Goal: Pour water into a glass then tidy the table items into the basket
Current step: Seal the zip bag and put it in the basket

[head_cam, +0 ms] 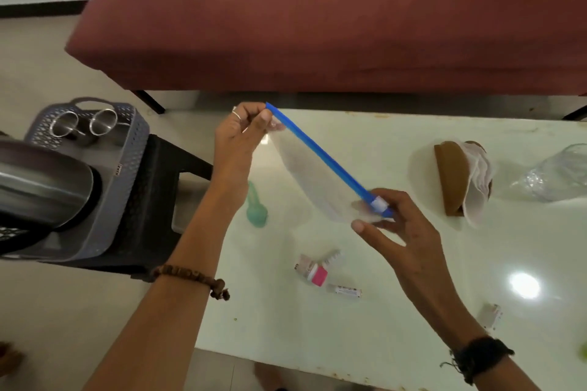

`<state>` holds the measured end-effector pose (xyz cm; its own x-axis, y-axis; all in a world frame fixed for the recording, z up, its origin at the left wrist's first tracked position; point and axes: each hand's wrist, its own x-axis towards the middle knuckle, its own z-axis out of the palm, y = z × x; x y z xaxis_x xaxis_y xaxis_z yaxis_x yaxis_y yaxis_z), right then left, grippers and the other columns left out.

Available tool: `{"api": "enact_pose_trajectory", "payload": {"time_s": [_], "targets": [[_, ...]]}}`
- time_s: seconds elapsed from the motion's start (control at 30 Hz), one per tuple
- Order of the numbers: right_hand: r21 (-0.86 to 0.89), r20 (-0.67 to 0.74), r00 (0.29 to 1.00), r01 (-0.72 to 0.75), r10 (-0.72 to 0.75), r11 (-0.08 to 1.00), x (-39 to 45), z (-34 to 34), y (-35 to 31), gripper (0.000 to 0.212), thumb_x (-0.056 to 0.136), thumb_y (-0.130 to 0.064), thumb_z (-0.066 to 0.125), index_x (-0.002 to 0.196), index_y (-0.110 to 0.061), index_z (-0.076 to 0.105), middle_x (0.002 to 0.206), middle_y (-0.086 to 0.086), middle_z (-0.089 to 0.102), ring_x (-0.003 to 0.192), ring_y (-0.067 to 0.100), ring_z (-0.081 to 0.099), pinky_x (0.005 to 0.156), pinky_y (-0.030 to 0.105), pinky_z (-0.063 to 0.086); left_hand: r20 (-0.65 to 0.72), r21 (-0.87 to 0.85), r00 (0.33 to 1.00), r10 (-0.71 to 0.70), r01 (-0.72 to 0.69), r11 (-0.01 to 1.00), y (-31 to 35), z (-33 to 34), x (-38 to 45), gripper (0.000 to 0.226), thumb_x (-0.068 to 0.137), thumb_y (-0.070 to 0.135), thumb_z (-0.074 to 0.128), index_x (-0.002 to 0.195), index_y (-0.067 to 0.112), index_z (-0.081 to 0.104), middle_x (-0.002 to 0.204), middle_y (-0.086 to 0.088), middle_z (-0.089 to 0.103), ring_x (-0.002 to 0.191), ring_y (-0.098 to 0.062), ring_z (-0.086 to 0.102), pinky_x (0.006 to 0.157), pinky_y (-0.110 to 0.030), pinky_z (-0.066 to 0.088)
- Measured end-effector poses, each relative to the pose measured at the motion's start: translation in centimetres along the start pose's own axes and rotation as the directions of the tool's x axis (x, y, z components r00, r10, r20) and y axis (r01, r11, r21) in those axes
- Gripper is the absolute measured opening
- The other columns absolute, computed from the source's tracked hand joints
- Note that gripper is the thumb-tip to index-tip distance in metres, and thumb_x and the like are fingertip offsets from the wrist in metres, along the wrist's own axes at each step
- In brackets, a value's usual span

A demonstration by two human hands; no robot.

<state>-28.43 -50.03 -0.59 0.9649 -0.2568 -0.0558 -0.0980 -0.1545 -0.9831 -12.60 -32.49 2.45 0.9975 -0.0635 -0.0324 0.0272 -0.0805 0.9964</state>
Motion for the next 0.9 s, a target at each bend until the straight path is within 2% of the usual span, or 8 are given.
{"api": "enact_pose_trajectory", "payload": {"time_s": [0.1,0.27,0.47,0.57,0.67,0.73,0.83,0.9], "targets": [[0.038,0.095,0.989,-0.114,0.11,0.993,1.3,0.1,-0.2,0.06,0.062,-0.049,0.078,0.115,-0.051,0.049,0.115,-0.023,0.063,0.107,-0.002,0.059,0.086,0.018,0.047,0.023,-0.15,0.999,-0.032,0.035,0.988,1.5,-1.5,0.5,0.019,0.094,0.014,0.05,0.078,0.019,0.06,0.064,0.012,0.064,0.063,-0.003,0.063,0.076,-0.022,0.054],[-0.057,0.203,0.979,-0.026,0.037,0.998,4.9,2.6,-1.7,0.03,0.083,-0.032,0.061,0.109,-0.047,0.059,0.107,-0.031,0.065,0.102,-0.004,0.062,0.078,0.012,0.051,-0.002,-0.198,0.999,-0.042,0.041,0.979,3.2,-4.8,1.8,0.019,0.092,0.019,0.053,0.077,0.024,0.062,0.068,0.012,0.066,0.065,-0.006,0.062,0.07,-0.024,0.054],[-0.129,0.283,0.959,0.019,0.018,0.992,8.7,9.0,-2.9,0.035,0.094,-0.01,0.048,0.094,-0.041,0.065,0.09,-0.019,0.073,0.086,0.005,0.069,0.07,0.026,0.056,-0.359,-0.01,0.933,0.032,-0.038,0.999,3.2,-11.0,3.5,0.013,0.085,0.016,0.063,0.076,0.026,0.064,0.065,0.018,0.063,0.062,0.008,0.054,0.061,-0.008,0.044],[-0.138,0.33,0.942,0.115,-0.064,0.984,10.4,14.6,-4.3,0.033,0.095,-0.014,0.048,0.096,-0.044,0.063,0.09,-0.015,0.074,0.087,0.005,0.069,0.074,0.03,0.056,-0.479,-0.084,0.877,0.033,-0.083,0.993,2.8,-15.2,4.6,0.009,0.087,0.015,0.061,0.081,0.022,0.062,0.06,0.007,0.046,0.045,0.001,0.04,0.046,-0.012,0.037],[-0.115,0.369,0.922,0.173,-0.12,0.978,12.4,20.7,-5.7,0.024,0.095,-0.018,0.047,0.107,-0.03,0.064,0.098,-0.004,0.072,0.089,0.013,0.07,0.075,0.038,0.058,-0.575,-0.184,0.818,0.019,-0.153,0.971,2.7,-19.4,6.0,0.012,0.09,0.011,0.057,0.091,0.023,0.061,0.053,0.008,0.043,0.038,-0.001,0.037,0.036,-0.014,0.033],[-0.083,0.388,0.911,0.182,-0.136,0.98,13.9,25.0,-7.0,0.024,0.094,-0.024,0.049,0.112,-0.017,0.064,0.104,0.0,0.071,0.092,0.016,0.068,0.078,0.039,0.058,-0.62,-0.181,0.783,0.04,-0.193,0.964,2.5,-22.0,6.7,0.022,0.09,0.009,0.057,0.105,0.025,0.057,0.053,0.01,0.047,0.042,-0.002,0.042,0.039,-0.016,0.038],[0.004,0.39,0.903,0.193,-0.179,0.981,16.2,30.6,-9.0,0.028,0.087,-0.034,0.052,0.106,-0.019,0.065,0.094,-0.017,0.068,0.086,-0.001,0.065,0.077,0.029,0.058,-0.686,-0.162,0.728,0.018,-0.177,0.971,1.1,-24.6,7.2,0.035,0.091,0.009,0.055,0.12,0.024,0.046,0.074,0.005,0.054,0.06,-0.006,0.054,0.054,-0.021,0.049],[0.01,0.405,0.889,0.23,-0.214,0.973,17.8,33.8,-9.7,0.021,0.088,-0.027,0.052,0.102,-0.018,0.065,0.087,-0.01,0.07,0.084,0.011,0.068,0.074,0.043,0.058,-0.72,-0.136,0.694,-0.01,-0.127,0.983,-0.4,-25.8,7.3,0.04,0.09,0.008,0.055,0.125,0.02,0.043,0.092,0.0,0.056,0.079,-0.008,0.057,0.069,-0.024,0.052]]}}
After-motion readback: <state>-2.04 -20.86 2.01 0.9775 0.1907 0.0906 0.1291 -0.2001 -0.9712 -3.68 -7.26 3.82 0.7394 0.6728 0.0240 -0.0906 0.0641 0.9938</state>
